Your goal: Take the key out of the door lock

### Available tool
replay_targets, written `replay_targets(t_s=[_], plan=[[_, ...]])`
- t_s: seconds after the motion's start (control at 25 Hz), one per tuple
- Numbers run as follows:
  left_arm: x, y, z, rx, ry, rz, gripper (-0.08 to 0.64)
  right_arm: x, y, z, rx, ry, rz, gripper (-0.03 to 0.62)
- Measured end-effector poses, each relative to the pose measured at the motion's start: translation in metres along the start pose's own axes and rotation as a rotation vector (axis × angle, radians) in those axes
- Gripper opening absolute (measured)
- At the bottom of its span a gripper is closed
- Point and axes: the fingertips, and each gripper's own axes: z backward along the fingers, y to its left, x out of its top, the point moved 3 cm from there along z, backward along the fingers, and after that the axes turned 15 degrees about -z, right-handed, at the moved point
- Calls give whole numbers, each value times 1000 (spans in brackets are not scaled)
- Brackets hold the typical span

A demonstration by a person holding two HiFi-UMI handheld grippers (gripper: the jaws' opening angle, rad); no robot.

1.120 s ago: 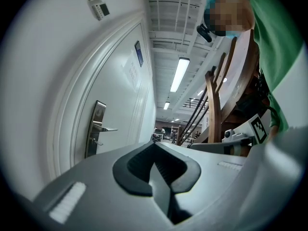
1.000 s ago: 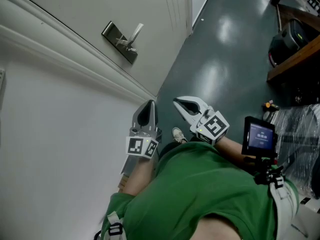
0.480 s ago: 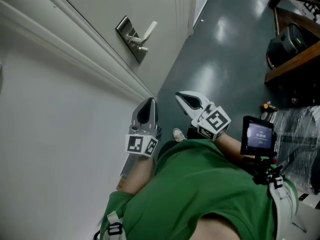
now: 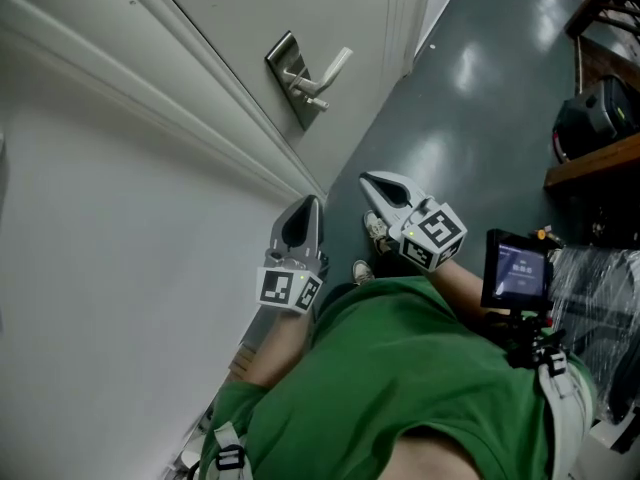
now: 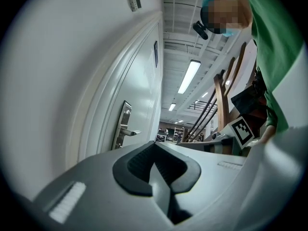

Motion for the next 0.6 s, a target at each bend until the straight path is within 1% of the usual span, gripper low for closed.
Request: replay_targets(t_s=[0.12, 0.24, 0.32, 0.6], plan=[[-5, 11, -18, 11, 27, -5, 0, 7, -20, -20, 9, 11, -29, 3], [-13, 35, -63, 9, 54, -11, 0, 22, -62, -56, 9, 19, -79, 3], [-15, 46, -78, 18, 71, -17, 0, 26, -77, -74, 22, 29, -109, 3], [-9, 34, -55, 63, 92, -48, 0, 15, -68, -76, 79, 51, -144, 3]])
